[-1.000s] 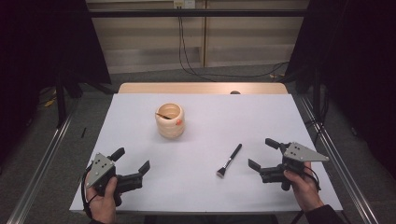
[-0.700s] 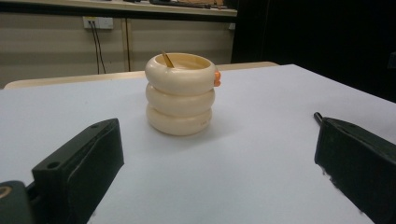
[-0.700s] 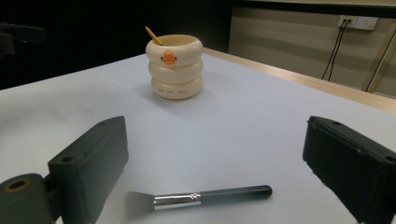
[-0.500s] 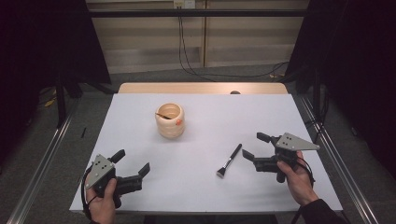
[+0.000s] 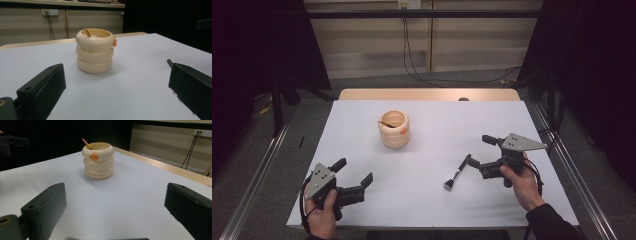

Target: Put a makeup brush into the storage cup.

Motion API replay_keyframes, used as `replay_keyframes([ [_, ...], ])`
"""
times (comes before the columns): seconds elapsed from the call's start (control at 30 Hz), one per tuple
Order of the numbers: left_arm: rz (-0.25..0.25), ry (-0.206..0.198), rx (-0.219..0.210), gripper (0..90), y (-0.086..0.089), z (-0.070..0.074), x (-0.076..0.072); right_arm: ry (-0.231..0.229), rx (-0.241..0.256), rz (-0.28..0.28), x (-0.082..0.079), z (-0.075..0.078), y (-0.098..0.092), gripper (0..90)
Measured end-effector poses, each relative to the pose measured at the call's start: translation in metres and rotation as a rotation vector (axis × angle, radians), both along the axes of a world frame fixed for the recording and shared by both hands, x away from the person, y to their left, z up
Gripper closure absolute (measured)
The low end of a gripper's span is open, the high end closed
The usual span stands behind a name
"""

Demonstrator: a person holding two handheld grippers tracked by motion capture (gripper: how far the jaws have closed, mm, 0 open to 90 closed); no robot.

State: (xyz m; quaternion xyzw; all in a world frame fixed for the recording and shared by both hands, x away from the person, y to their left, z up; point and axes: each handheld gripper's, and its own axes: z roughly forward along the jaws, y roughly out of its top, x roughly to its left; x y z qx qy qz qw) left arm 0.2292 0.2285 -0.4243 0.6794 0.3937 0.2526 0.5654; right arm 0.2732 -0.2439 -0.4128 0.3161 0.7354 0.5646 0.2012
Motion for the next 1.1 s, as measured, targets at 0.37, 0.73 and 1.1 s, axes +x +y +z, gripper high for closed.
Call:
replay_keyframes([
  [0.37, -0.010, -0.006, 0.013, 0.8, -0.003, 0.000, 0.001, 0.054, -0.024, 0.054, 0.023, 0.003, 0.001, 1.3],
  [0.73, -0.019, -0.014, 0.059, 0.8, -0.007, 0.000, -0.004, 0.127, -0.115, 0.174, 0.044, 0.010, 0.017, 5.1],
  [1.1, -0.036, -0.004, 0.056, 0.9, -0.006, -0.002, -0.002, 0.184, -0.194, 0.217, 0.056, 0.015, 0.024, 13.6],
])
